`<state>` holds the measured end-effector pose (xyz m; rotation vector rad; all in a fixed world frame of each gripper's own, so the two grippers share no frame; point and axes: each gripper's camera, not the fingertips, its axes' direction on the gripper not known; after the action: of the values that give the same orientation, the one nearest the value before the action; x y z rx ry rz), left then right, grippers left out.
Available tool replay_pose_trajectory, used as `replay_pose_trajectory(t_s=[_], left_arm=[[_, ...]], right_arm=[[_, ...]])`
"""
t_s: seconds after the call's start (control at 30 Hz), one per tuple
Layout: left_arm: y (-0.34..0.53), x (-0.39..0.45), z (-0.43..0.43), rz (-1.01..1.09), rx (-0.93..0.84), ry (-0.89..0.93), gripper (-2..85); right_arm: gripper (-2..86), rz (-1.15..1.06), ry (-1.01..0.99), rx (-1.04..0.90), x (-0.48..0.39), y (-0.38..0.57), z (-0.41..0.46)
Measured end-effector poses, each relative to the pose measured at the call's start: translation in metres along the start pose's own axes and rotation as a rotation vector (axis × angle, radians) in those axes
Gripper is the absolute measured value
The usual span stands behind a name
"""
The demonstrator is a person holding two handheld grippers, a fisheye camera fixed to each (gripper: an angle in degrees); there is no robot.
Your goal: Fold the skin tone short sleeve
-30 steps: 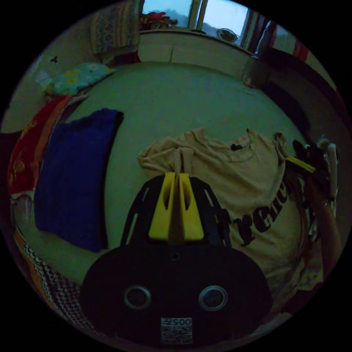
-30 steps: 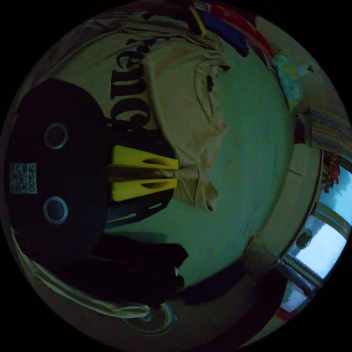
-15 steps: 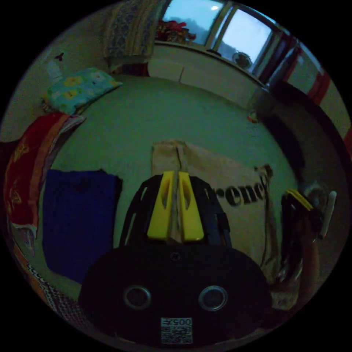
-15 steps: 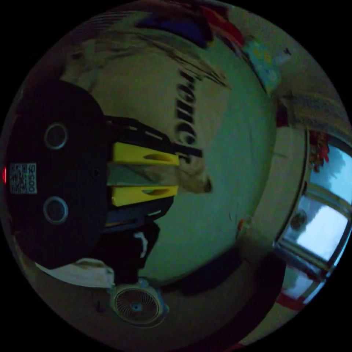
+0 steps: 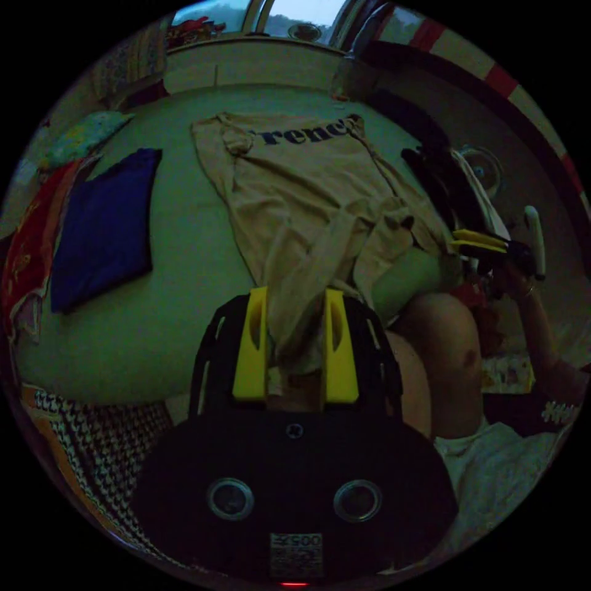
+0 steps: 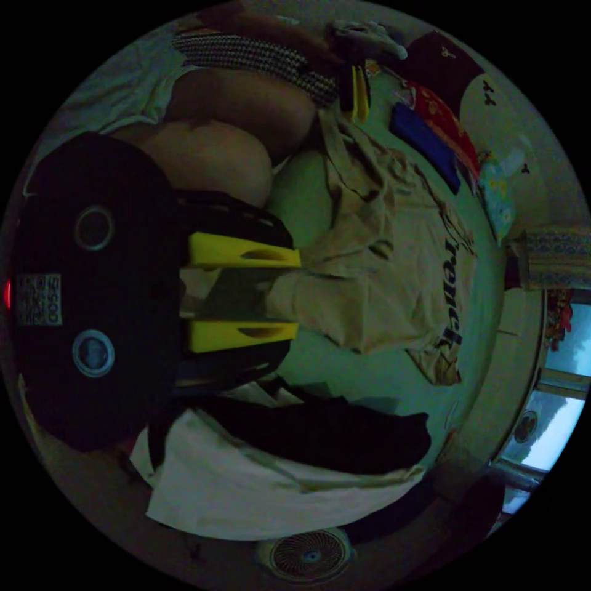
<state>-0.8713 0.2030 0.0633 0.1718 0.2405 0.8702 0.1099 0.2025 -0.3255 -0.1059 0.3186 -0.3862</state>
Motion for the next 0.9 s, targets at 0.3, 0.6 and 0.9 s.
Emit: replay_pose_trajectory(t_s=[0.3, 0.6, 0.9], left_arm=[[0.045, 0.028, 0.012, -0.091, -0.048, -0.017, 13.0], [0.067, 0.071, -0.004, -0.033, -0.110, -0.221, 4.7], [0.097, 0.091, -0.113, -0.020, 0.111, -0.316, 1.9]], right_arm=[[7.5, 0.029, 0.130, -0.055, -0.001, 0.043, 0.008], [-1.2, 0.143, 0.105, 0.007, 0.031, 0.093, -0.028], [-1.3, 0.226, 0.106, 0.225, 0.065, 0.162, -0.137]])
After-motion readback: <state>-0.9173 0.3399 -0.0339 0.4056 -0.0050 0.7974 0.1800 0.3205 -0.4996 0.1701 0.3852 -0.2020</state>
